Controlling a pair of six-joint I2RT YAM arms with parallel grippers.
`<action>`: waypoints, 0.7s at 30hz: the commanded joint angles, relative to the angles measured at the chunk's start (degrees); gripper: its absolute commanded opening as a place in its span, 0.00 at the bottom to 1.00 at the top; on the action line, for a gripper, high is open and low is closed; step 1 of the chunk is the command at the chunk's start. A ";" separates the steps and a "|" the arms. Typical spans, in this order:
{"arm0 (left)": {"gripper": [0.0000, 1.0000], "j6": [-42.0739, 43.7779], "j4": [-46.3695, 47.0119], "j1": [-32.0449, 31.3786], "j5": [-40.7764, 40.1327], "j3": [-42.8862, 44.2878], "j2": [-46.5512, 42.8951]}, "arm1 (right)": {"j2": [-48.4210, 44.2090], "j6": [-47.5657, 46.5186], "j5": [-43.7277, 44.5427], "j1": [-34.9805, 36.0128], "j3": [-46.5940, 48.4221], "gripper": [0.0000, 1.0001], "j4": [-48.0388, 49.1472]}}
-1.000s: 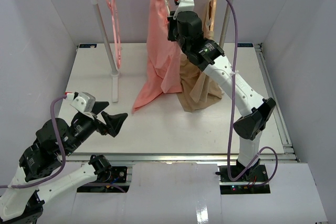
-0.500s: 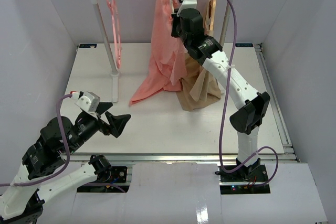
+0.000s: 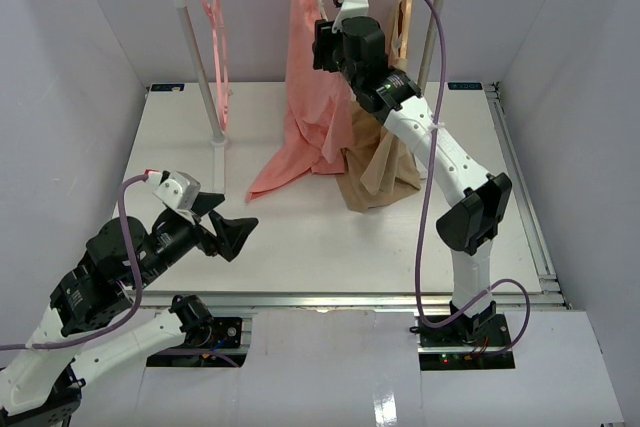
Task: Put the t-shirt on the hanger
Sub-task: Place the hanger at the clothesline, then reset both arms
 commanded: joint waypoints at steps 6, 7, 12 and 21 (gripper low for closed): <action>0.98 0.27 9.87 -0.14 5.21 -4.06 -2.32 | -20.15 -0.48 -3.15 -0.29 -12.23 0.98 -4.58; 0.98 0.28 11.25 -0.08 4.95 -4.56 -2.65 | -21.85 -0.33 -3.52 -0.22 -13.08 0.98 -5.79; 0.98 -1.42 21.88 -0.07 3.94 -9.09 -5.69 | -35.40 0.61 -9.43 -0.21 -23.11 0.98 -8.13; 0.98 -8.94 29.63 -0.15 8.43 -13.77 5.02 | -57.12 8.72 -15.70 -0.21 -52.43 0.90 -6.04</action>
